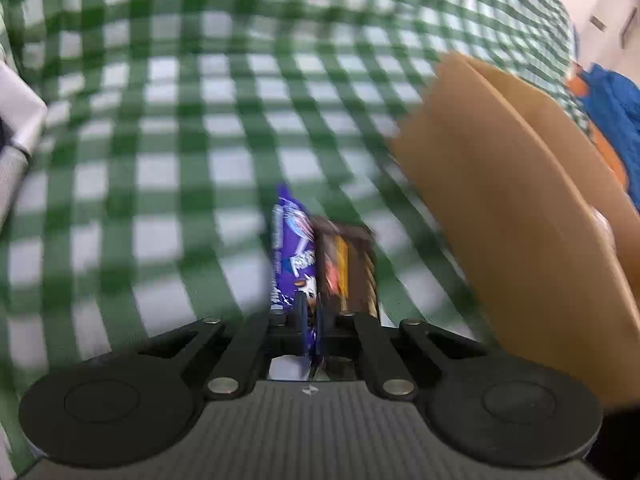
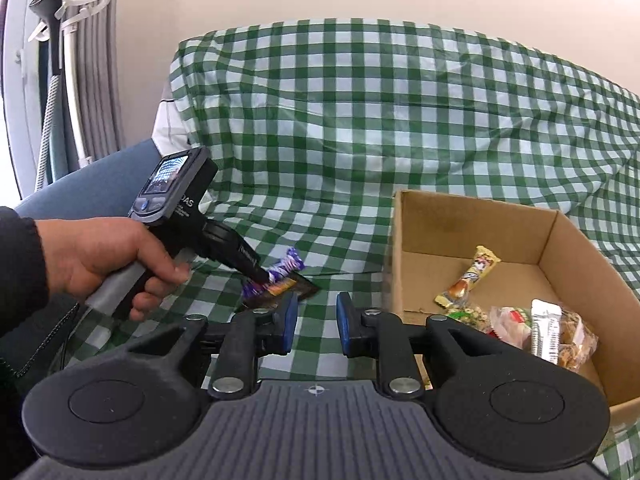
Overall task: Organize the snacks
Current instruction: 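Grasp the purple cartoon candy bar with the left gripper while the right grasps the dark chocolate bar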
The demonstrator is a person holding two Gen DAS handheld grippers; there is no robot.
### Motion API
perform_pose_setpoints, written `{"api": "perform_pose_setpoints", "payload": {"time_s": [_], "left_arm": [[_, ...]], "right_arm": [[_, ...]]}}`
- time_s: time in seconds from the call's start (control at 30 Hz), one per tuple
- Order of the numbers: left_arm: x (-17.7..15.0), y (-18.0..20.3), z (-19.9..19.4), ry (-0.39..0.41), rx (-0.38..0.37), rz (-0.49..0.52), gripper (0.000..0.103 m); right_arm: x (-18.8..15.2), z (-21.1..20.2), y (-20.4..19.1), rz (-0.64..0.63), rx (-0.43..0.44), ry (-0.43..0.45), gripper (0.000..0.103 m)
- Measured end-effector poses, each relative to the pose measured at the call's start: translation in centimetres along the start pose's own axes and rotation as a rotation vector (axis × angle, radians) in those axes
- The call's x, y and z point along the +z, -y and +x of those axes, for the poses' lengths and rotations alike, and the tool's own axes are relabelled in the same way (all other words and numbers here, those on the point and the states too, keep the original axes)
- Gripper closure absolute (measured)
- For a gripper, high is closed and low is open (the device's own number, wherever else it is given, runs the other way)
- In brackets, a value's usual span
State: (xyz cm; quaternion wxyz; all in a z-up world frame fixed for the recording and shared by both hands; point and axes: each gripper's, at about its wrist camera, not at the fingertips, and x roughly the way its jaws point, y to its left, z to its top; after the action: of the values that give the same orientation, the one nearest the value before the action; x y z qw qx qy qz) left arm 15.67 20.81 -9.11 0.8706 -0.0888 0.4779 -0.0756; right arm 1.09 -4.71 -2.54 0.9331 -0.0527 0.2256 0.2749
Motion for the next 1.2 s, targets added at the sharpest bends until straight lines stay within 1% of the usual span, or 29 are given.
{"api": "perform_pose_setpoints", "payload": {"time_s": [0.07, 0.1, 0.17, 0.2, 0.27, 0.37, 0.4, 0.43, 0.47, 0.5, 0.53, 0.6, 0.7, 0.77, 0.8, 0.83, 0.9, 0.93, 1.0, 1.1, 1.2], "left_arm": [[-1.6, 1.6, -0.9, -0.037, -0.051, 0.038, 0.100], [-2.4, 2.4, -1.4, -0.051, -0.063, 0.059, 0.101], [-4.2, 3.7, -2.6, -0.075, -0.071, 0.080, 0.101], [-5.0, 4.1, -3.4, -0.075, -0.054, 0.076, 0.101], [-6.4, 4.0, -4.7, -0.072, -0.015, 0.029, 0.101], [-8.1, 2.7, -6.1, -0.073, 0.055, -0.096, 0.100], [-8.5, 1.9, -6.9, -0.056, 0.077, -0.138, 0.100], [-8.5, 1.6, -7.4, -0.027, 0.083, -0.171, 0.097], [-8.0, 1.0, -7.7, 0.014, 0.070, -0.209, 0.093], [-7.7, 0.8, -7.8, 0.043, 0.048, -0.243, 0.083], [-7.4, 0.8, -7.7, 0.064, 0.025, -0.275, 0.077], [-6.5, 1.0, -6.8, 0.075, 0.011, -0.295, 0.076], [-5.2, 1.4, -5.1, 0.058, 0.025, -0.307, 0.076], [-4.5, 1.3, -3.8, 0.037, 0.022, -0.323, 0.075], [-4.2, 1.4, -2.8, 0.019, 0.030, -0.328, 0.072], [-4.1, 1.5, -2.0, -0.004, 0.044, -0.329, 0.071], [-4.0, 1.5, -0.7, -0.059, 0.094, -0.318, 0.073], [-3.9, 1.3, -0.4, -0.077, 0.104, -0.323, 0.085], [-4.1, 0.6, -0.9, -0.067, 0.086, -0.336, 0.086], [-4.4, -0.6, -2.7, -0.035, 0.130, -0.334, 0.086], [-5.5, -2.4, -3.7, -0.052, 0.139, -0.395, 0.086]], "right_arm": [[-0.1, -0.1, -0.2, -0.001, 0.012, -0.009, 0.076], [-0.1, -0.2, -0.2, -0.002, 0.017, -0.010, 0.075], [-0.3, -0.3, -0.4, -0.006, 0.024, -0.009, 0.071], [-0.4, -0.4, -0.5, -0.006, 0.027, -0.007, 0.070], [-0.8, -0.4, -0.6, -0.008, 0.025, -0.021, 0.066], [-1.1, -0.5, -0.7, 0.014, 0.039, -0.029, 0.064], [-1.3, -0.6, -0.8, 0.005, 0.041, -0.023, 0.062], [-1.5, -0.5, -0.9, -0.009, 0.036, -0.023, 0.059], [-1.8, -0.3, -1.0, -0.015, 0.032, -0.028, 0.059], [-2.0, -0.1, -1.0, -0.009, 0.032, -0.033, 0.059], [-2.1, 0.2, -1.0, 0.000, 0.033, -0.038, 0.059], [-2.3, 0.6, -1.2, 0.009, 0.035, -0.047, 0.059], [-2.8, 1.1, -1.7, -0.014, 0.045, -0.044, 0.059], [-3.3, 1.6, -2.0, -0.034, 0.051, -0.048, 0.059], [-3.6, 1.8, -2.0, -0.042, 0.052, -0.052, 0.059], [-3.8, 2.1, -2.1, -0.051, 0.049, -0.061, 0.059], [-3.9, 2.7, -2.2, -0.054, 0.046, -0.080, 0.058], [-3.8, 2.9, -2.3, -0.055, 0.050, -0.074, 0.058], [-3.8, 3.4, -2.5, -0.073, 0.040, -0.071, 0.055], [-3.7, 4.7, -2.7, -0.060, 0.044, -0.086, 0.053], [-3.1, 6.8, -3.0, -0.051, 0.038, -0.094, 0.050]]}}
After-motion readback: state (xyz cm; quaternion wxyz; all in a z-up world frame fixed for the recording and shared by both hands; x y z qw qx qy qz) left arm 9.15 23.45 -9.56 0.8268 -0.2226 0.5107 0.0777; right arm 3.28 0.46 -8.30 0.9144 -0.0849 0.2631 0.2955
